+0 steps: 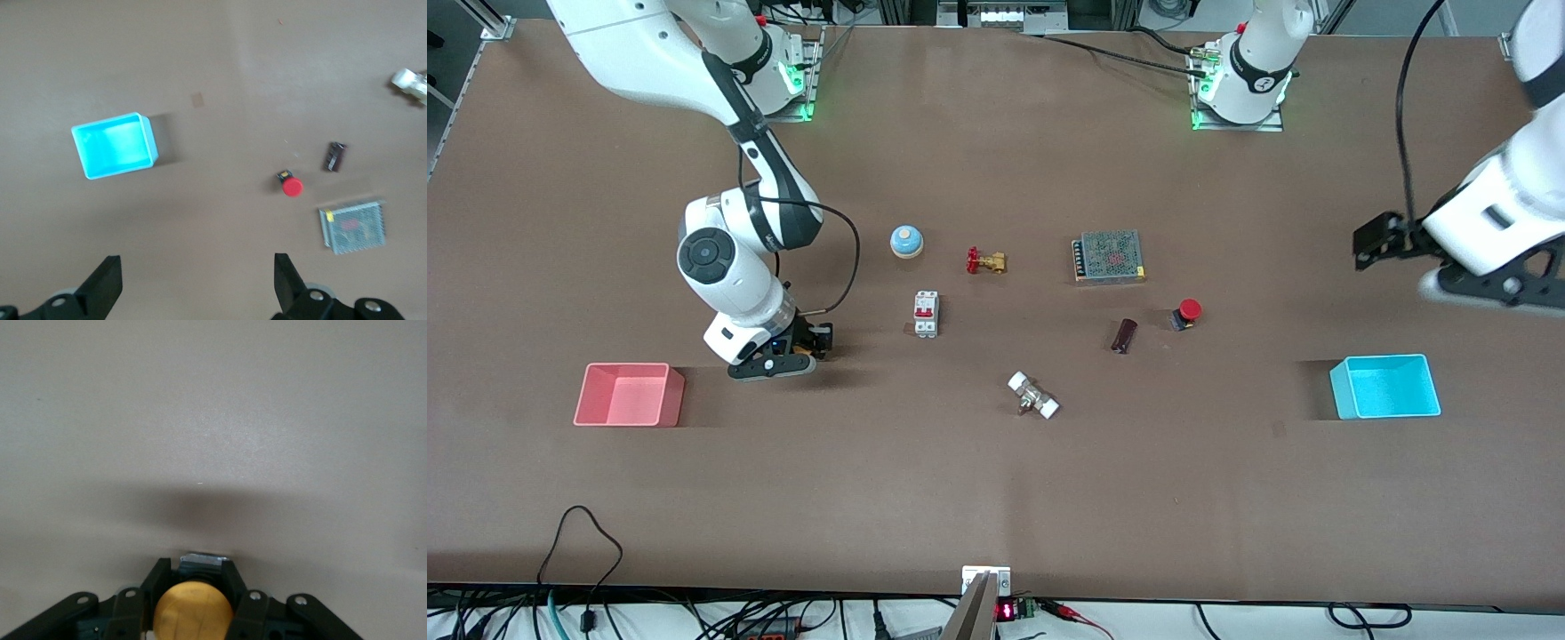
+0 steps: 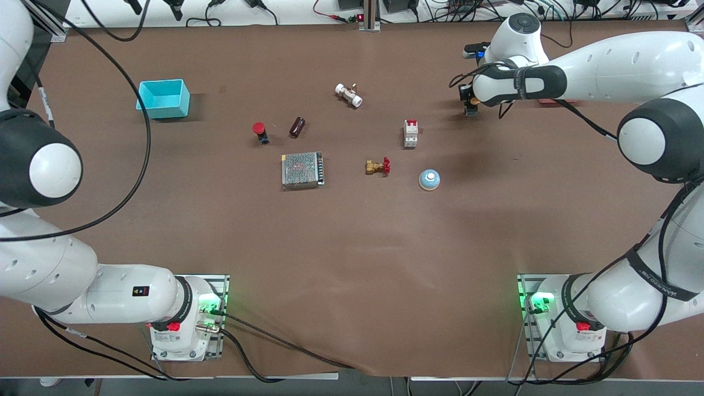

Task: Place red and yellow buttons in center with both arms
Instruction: 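Release the red button near the capacitor while the right gripper lowers yellow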

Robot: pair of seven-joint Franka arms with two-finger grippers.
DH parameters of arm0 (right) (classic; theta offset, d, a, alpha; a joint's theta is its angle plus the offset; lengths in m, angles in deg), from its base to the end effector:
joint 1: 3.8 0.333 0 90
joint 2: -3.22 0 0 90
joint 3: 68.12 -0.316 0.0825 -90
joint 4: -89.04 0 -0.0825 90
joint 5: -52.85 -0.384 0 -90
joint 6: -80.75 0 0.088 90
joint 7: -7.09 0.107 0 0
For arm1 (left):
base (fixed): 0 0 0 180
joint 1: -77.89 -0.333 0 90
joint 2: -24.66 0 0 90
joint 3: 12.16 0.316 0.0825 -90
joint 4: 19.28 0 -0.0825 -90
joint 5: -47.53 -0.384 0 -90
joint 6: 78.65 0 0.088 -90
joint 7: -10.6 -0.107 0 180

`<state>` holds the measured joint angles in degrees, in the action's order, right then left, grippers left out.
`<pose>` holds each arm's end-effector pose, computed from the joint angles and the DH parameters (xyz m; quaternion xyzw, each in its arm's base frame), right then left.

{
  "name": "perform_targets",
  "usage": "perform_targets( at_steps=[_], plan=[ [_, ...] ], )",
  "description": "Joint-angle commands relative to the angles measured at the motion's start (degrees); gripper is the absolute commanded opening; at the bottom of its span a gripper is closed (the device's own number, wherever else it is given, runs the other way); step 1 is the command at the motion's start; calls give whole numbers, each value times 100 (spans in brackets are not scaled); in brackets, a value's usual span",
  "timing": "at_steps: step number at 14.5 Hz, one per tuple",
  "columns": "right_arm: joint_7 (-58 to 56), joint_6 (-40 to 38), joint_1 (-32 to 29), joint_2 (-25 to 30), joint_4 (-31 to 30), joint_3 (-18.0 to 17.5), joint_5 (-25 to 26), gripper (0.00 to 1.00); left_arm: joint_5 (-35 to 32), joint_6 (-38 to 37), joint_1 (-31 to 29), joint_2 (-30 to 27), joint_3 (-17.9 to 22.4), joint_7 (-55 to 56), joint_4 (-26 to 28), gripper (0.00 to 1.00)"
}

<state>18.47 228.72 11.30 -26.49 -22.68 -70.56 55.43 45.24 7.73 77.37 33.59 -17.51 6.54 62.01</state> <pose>0.6026 0.1901 0.2218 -0.9960 -0.0686 -0.0562 0.0118 0.5940 -0.0411 0.6011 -0.9964 0.0765 0.0331 0.0129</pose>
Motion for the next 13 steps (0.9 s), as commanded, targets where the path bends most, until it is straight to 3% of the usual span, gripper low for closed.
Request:
perform_targets(
  at_steps=[1,2,3,5,7,8,11,13],
  plan=[
    [66,118,46,-9,-16,42,67,34,185,351,130,-942,226,-403,1166,100],
    [66,118,46,-17,-16,33,58,36,176,492,130,-1119,226,-429,1535,100],
    [75,118,46,-26,-16,33,58,44,263,503,130,-1182,218,-377,1739,100],
    [75,109,37,-26,-16,42,58,69,264,363,130,-1174,130,-385,1584,100],
    [84,109,37,-26,1,33,50,80,168,91,130,-1051,34,-333,1276,100],
    [93,109,46,-26,28,33,41,96,167,116,113,-1033,33,-307,1275,100],
    [-21,-205,-76,175,334,68,-47,100,176,230,25,-936,77,-333,1275,100],
    [-283,-1012,-235,377,781,77,-519,100,176,221,16,-945,77,-333,1275,100]
  ],
)
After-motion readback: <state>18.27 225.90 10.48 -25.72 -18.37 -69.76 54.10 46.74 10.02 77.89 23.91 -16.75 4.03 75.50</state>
